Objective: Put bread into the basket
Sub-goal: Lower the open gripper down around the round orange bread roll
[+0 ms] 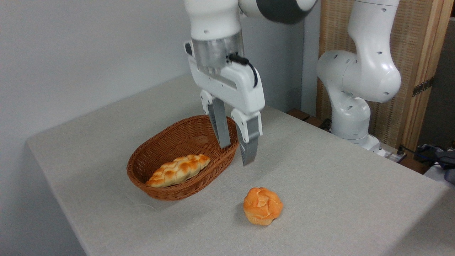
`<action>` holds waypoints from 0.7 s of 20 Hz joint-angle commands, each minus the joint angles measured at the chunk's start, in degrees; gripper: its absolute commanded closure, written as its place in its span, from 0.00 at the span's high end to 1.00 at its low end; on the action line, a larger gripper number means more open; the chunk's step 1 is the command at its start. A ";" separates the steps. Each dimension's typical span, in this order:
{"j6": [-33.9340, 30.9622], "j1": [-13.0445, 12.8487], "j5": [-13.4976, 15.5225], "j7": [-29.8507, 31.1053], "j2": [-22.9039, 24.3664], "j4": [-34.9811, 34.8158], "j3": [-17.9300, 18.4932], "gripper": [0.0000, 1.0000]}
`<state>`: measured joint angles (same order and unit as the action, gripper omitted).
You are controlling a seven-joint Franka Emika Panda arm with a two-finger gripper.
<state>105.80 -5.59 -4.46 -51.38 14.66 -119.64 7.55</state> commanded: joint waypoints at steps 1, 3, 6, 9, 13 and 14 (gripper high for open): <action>7.83 -1.26 -1.43 -0.66 0.90 -6.30 2.81 1.00; 11.43 -1.53 -1.69 -0.74 0.46 -8.50 3.08 1.00; 12.24 -2.05 -5.64 -0.83 0.10 -9.91 4.93 1.00; 12.24 -2.23 -6.27 -0.83 -0.42 -10.35 5.10 1.00; 12.50 -2.23 -6.35 -0.83 -1.56 -11.32 5.37 1.00; 12.50 -2.23 -6.35 -0.83 -1.57 -11.67 6.24 1.00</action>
<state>116.92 -6.95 -9.76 -51.56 13.37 -130.17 11.67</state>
